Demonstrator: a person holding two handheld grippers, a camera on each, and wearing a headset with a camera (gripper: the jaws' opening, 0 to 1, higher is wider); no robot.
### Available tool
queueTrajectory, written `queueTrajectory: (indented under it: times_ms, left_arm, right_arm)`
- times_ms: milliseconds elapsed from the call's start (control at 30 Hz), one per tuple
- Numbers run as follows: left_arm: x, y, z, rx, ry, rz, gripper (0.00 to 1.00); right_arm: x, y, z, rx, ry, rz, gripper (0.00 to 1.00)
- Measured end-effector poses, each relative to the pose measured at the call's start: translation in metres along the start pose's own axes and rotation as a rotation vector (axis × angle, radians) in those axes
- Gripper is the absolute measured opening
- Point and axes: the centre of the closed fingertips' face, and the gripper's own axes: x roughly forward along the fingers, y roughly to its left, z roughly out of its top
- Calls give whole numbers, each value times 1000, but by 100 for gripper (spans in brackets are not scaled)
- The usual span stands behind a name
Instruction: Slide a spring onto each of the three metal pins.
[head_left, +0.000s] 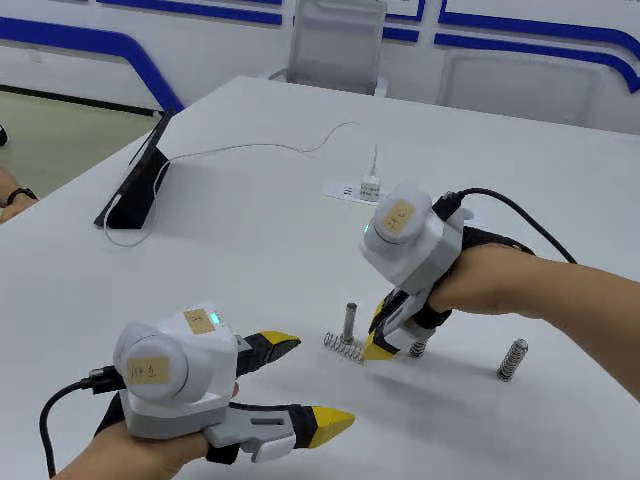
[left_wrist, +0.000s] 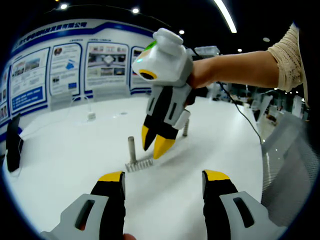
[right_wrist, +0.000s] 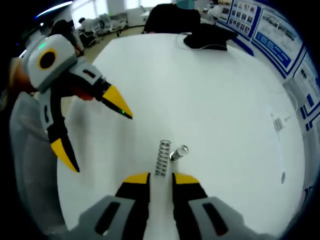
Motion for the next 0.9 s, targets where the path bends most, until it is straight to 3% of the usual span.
queueTrajectory:
  times_ms: [467,900]
  left_arm:
    - [-1,2,-2,-3,5,3,62]
    - [-3,3,-3,-4,11,11,62]
  right_arm:
    - [15,-2,0,66,-13,-14,14]
    - [19,-1,-4,55,-7,-22,12]
